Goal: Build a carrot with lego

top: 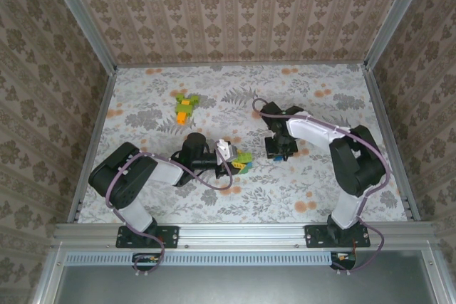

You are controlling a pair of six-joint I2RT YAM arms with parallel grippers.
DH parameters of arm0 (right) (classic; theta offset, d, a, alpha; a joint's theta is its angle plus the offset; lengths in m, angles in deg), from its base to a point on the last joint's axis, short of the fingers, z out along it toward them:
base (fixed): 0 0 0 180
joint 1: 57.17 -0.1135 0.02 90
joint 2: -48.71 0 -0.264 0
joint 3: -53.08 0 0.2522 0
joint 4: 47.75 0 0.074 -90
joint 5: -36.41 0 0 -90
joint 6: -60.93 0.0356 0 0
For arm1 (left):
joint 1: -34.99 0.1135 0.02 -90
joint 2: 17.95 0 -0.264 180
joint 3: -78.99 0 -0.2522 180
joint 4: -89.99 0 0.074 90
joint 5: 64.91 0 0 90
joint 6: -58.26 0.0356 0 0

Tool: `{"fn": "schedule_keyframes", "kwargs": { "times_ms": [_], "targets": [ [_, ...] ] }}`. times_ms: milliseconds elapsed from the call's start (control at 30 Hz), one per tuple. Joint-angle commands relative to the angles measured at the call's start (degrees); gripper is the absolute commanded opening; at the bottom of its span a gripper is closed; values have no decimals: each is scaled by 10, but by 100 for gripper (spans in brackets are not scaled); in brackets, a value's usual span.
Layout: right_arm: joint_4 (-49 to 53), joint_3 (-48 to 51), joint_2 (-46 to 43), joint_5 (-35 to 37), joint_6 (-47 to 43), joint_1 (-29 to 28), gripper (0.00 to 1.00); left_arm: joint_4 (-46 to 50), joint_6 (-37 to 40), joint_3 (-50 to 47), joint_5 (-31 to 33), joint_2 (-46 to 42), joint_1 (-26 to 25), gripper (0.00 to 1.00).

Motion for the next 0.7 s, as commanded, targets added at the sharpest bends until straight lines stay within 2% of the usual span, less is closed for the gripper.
{"fn": "schedule_keyframes", "kwargs": {
  "times_ms": [0, 133, 300, 667],
  "targets": [
    [66, -38, -61, -10, -4, -8, 37, 81, 21, -9, 26, 28, -2, 28],
    [101, -78, -98, -35, 10, -26, 37, 81, 21, -9, 24, 28, -2, 28],
    [132, -135, -103, -45, 30, -70, 37, 80, 22, -9, 23, 27, -2, 28],
    [136, -163, -73, -2, 77, -132, 36, 78, 22, -11, 24, 25, -2, 28]
  ]
}}
